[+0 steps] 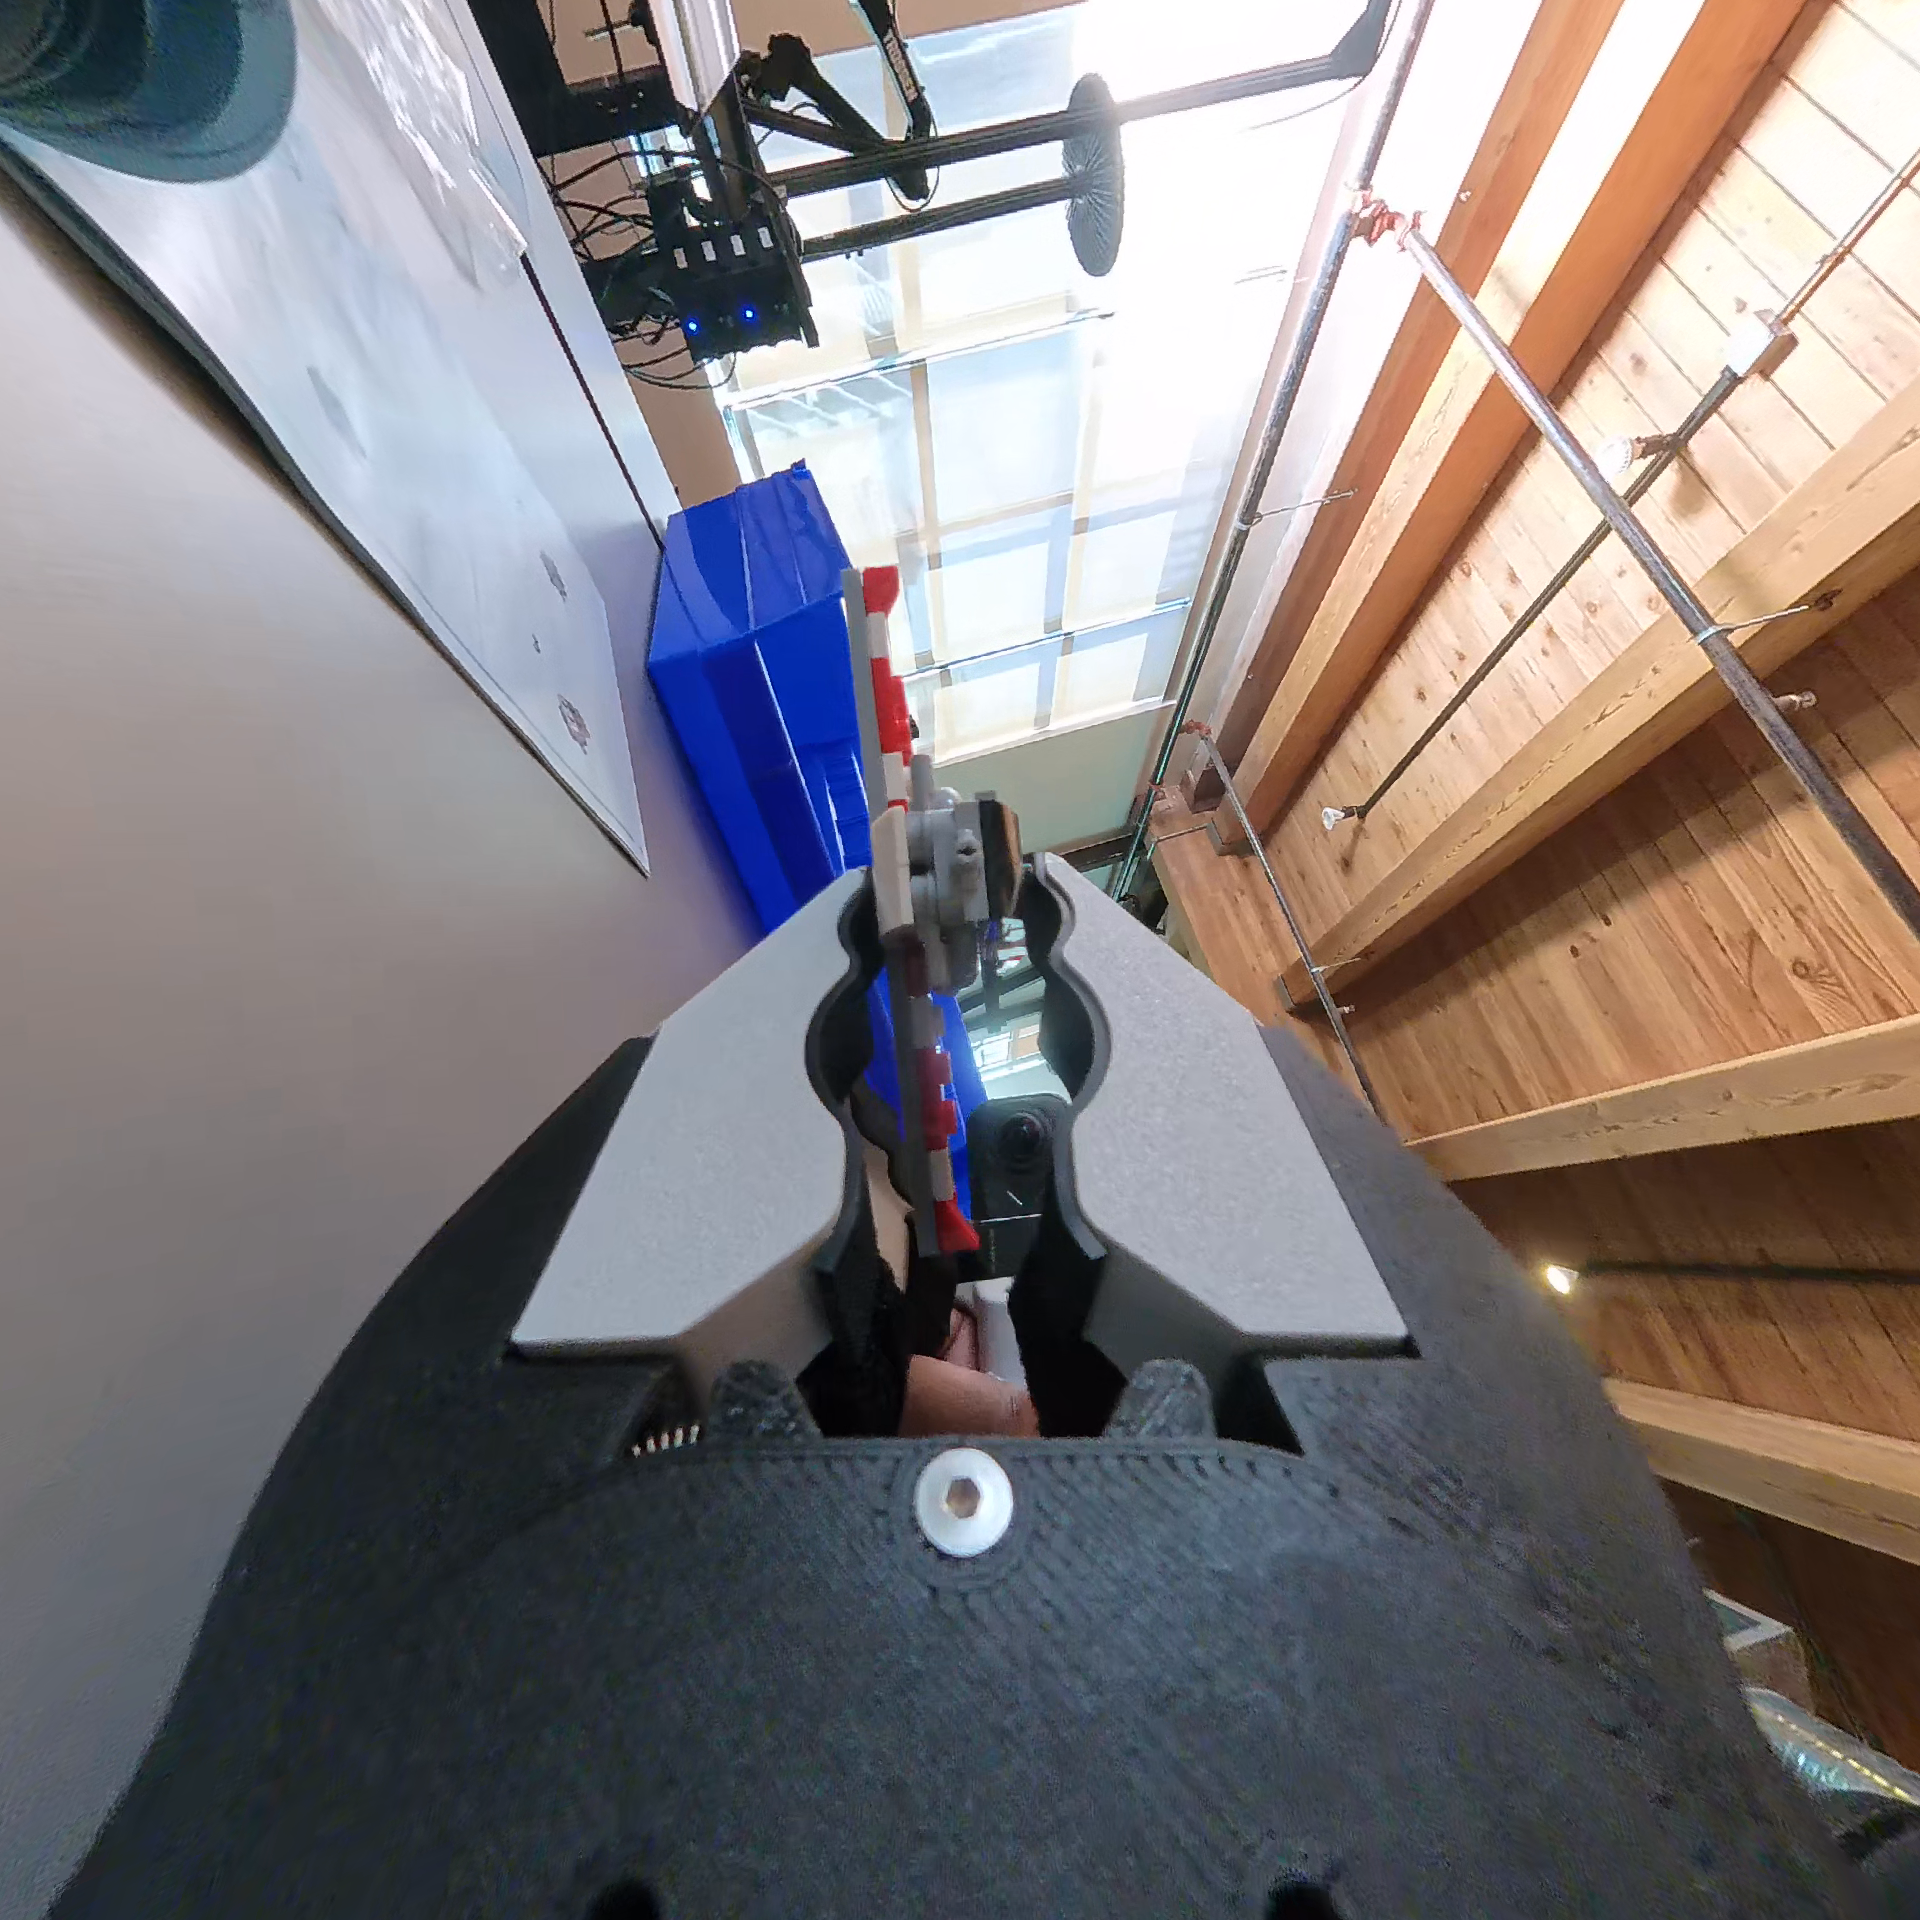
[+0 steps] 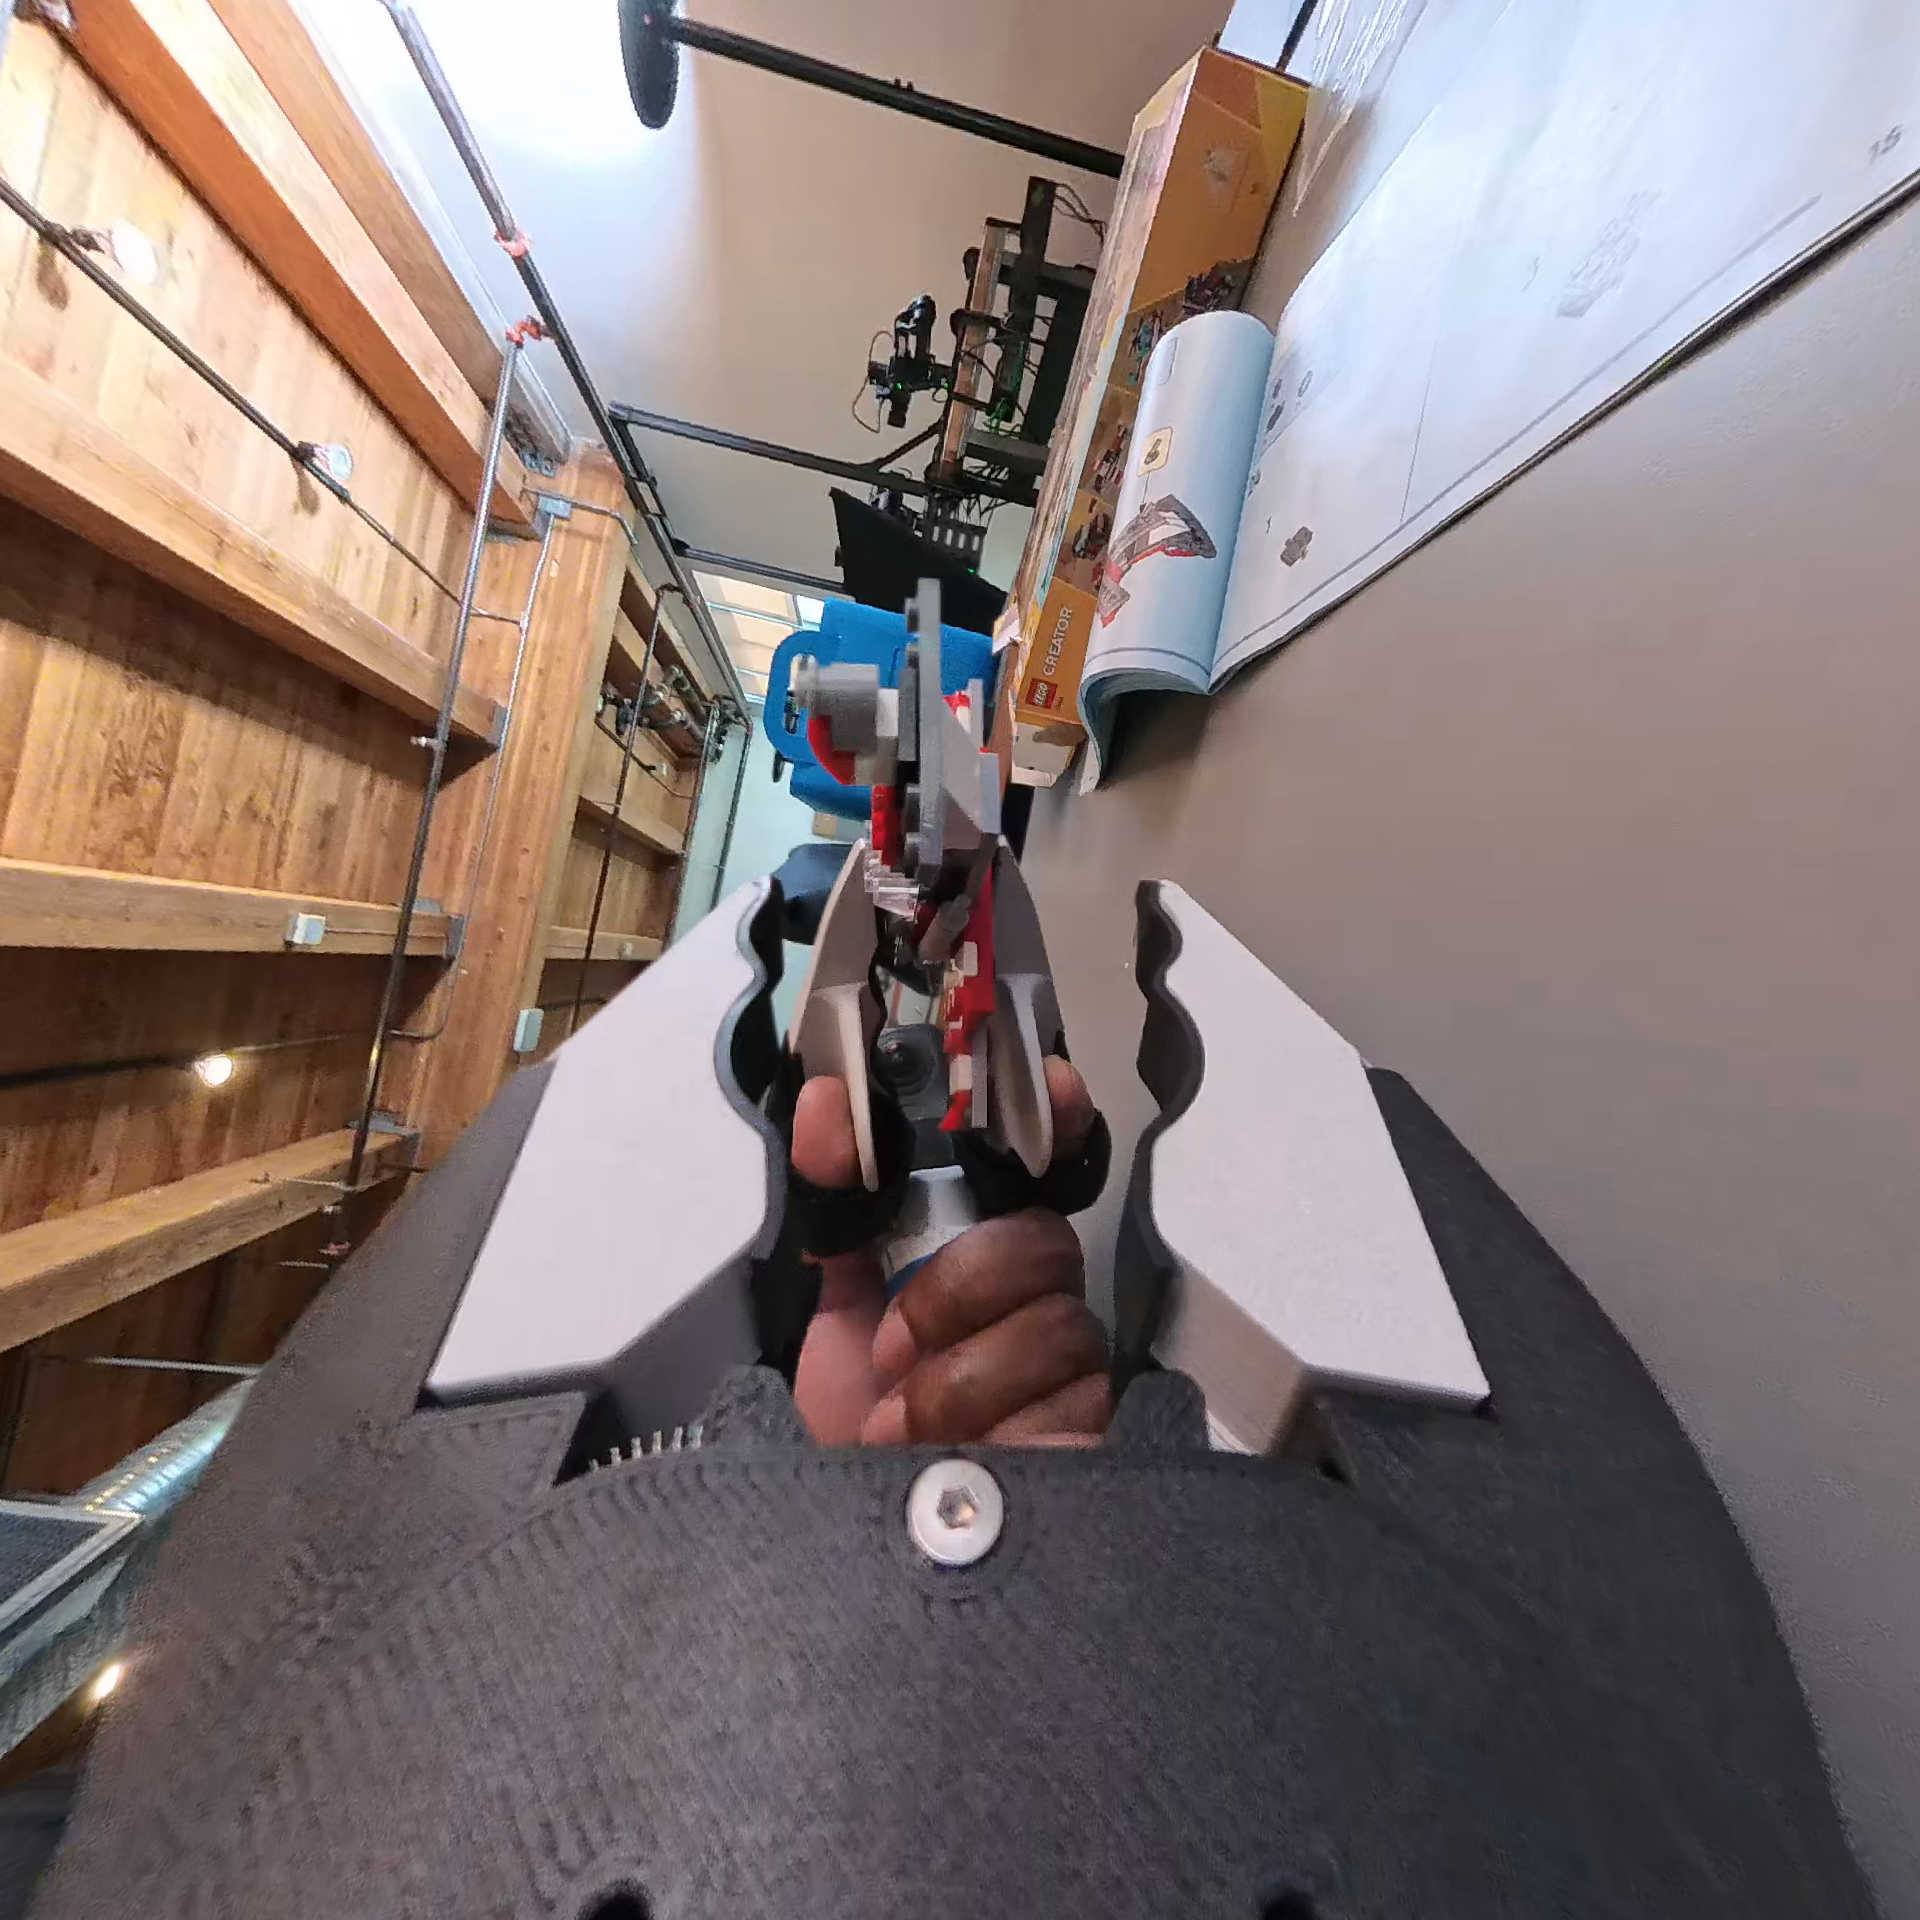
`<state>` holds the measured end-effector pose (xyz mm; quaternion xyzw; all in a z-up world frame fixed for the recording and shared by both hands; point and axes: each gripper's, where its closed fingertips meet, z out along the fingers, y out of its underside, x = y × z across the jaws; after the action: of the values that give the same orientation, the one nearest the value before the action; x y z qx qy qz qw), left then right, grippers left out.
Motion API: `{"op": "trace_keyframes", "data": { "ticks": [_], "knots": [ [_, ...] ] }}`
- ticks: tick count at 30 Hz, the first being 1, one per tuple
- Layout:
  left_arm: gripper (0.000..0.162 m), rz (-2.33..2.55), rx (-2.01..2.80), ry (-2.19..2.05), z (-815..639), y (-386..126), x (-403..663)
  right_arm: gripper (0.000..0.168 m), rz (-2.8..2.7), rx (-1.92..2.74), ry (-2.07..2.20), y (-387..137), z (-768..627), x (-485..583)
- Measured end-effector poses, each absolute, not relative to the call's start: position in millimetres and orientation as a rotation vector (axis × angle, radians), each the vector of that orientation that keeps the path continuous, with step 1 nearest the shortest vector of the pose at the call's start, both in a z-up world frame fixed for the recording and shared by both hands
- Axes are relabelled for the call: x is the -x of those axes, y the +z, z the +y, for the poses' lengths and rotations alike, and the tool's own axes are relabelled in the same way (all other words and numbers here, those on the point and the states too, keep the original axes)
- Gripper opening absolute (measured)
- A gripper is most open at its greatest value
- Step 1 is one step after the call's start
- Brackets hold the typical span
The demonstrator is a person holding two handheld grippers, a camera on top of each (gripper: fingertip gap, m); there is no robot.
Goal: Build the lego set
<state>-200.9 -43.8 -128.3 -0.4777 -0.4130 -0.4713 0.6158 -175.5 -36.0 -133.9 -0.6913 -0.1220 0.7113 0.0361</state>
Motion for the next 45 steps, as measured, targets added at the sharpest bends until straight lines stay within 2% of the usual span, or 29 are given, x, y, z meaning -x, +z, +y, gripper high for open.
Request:
{"op": "trace_keyframes", "data": {
  "ticks": [20,38,45],
  "knots": [
    [0.027,-0.884,1.109,-1.044,-44.8,-118.0,198.1,0.041,-0.251,2.034,2.264,-121.0,-31.0,180.1],
    [0.027,-0.774,1.094,-0.990,-48.3,-100.3,193.8,0.023,-0.245,1.889,2.337,-98.8,-31.8,177.0],
    [0.027,-0.674,1.038,-0.976,-54.0,-80.6,190.9,0.023,-0.302,1.774,2.384,-78.9,-37.6,174.1]
  ]
}}
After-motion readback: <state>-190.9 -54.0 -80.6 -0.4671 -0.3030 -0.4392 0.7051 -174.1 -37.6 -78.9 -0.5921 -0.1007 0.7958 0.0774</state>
